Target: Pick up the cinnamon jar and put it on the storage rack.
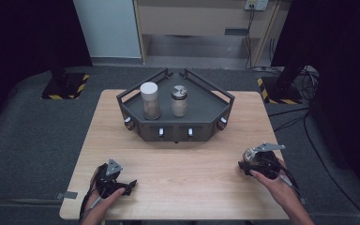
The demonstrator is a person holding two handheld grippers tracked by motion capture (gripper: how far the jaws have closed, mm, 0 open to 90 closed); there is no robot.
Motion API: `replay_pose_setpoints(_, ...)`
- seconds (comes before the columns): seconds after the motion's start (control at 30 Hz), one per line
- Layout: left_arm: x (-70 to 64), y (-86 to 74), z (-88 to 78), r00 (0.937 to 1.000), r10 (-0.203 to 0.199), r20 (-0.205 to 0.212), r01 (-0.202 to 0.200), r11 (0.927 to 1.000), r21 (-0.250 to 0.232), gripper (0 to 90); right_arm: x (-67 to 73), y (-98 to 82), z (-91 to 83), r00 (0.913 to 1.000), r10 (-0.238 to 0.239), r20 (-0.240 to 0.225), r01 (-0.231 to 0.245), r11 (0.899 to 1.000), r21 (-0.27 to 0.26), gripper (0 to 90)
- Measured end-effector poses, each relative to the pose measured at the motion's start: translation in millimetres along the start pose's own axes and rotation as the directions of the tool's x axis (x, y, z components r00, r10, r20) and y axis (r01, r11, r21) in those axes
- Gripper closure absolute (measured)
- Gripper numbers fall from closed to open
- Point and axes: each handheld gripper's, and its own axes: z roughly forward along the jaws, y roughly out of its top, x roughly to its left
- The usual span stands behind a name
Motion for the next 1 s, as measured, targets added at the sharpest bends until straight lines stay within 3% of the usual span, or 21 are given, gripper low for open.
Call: replay_pose_setpoints(1.0,0.0,0.0,0.0,1.0000,0.000,0.000,0.000,1.0000,0.000,0.0,10.2,49.5,-26.3,0.9973,-0.070,0.022,0.070,0.997,-0.034,31.1)
